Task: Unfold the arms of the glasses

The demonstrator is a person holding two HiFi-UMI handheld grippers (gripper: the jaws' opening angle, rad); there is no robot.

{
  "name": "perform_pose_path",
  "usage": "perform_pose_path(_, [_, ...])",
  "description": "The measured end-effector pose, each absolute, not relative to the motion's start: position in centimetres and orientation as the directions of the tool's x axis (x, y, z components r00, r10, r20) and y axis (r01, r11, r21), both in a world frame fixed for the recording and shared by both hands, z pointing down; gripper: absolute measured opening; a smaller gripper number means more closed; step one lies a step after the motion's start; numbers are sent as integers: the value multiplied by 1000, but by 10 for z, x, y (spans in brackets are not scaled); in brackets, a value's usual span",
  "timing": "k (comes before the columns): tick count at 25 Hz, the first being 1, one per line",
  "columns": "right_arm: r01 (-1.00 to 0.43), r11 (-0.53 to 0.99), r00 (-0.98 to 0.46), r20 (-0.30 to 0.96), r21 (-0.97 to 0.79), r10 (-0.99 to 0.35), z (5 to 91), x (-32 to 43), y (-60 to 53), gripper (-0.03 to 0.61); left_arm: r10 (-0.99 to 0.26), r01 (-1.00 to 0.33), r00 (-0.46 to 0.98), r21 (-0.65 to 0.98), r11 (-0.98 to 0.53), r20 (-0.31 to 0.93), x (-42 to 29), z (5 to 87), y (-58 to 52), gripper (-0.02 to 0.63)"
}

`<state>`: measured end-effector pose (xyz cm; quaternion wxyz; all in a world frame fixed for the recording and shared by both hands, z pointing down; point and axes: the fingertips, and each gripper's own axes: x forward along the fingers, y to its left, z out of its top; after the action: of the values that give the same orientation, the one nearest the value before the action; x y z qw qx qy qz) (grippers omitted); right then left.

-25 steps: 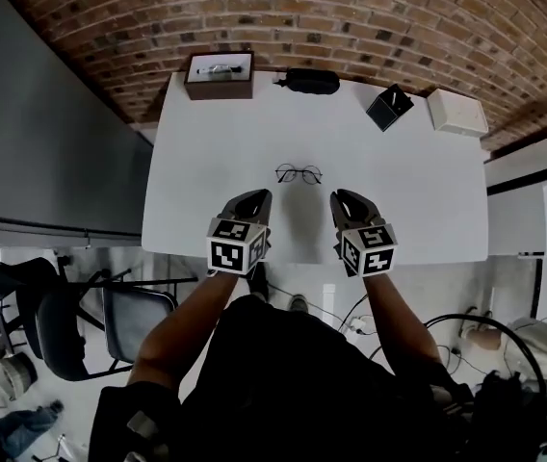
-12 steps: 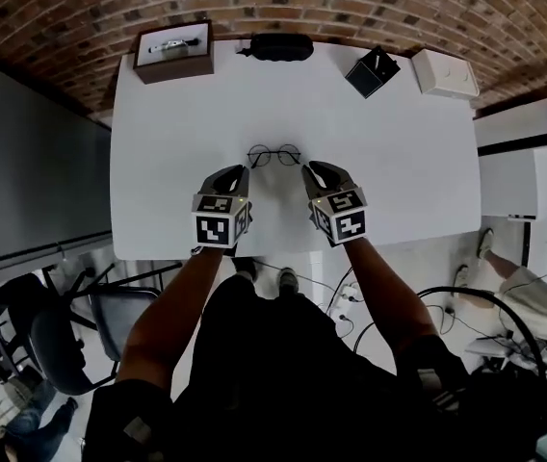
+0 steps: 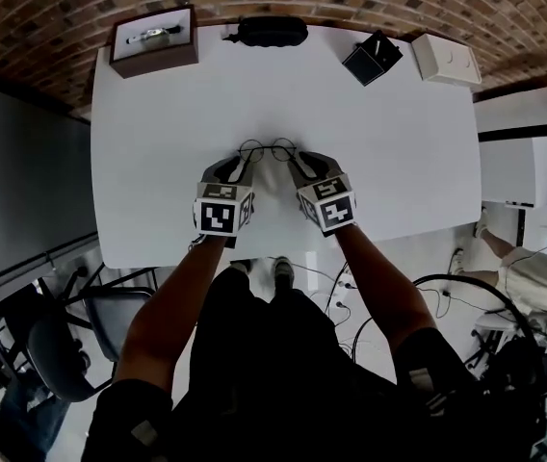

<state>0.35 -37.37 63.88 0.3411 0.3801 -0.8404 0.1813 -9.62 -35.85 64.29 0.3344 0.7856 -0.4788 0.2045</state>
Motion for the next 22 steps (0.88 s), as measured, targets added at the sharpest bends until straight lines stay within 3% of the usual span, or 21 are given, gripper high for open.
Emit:
perform_pose_path(11, [-762,648,-429,756,-9,-494,664,2,-378,63,-563,-889,458,336,-312,688,-92,665,-363,84])
perform_pose_path(16, [-775,632,-416,757,-6,-503,667,5,-378,58,-555,-879,474,333,-341,684,-87,665,-363,35])
perform_pose_path(22, [-772,636,-425,750,-8,-507,661,4,-373,32,-556,-877,478,334,-346,680,-86,664,-358,29])
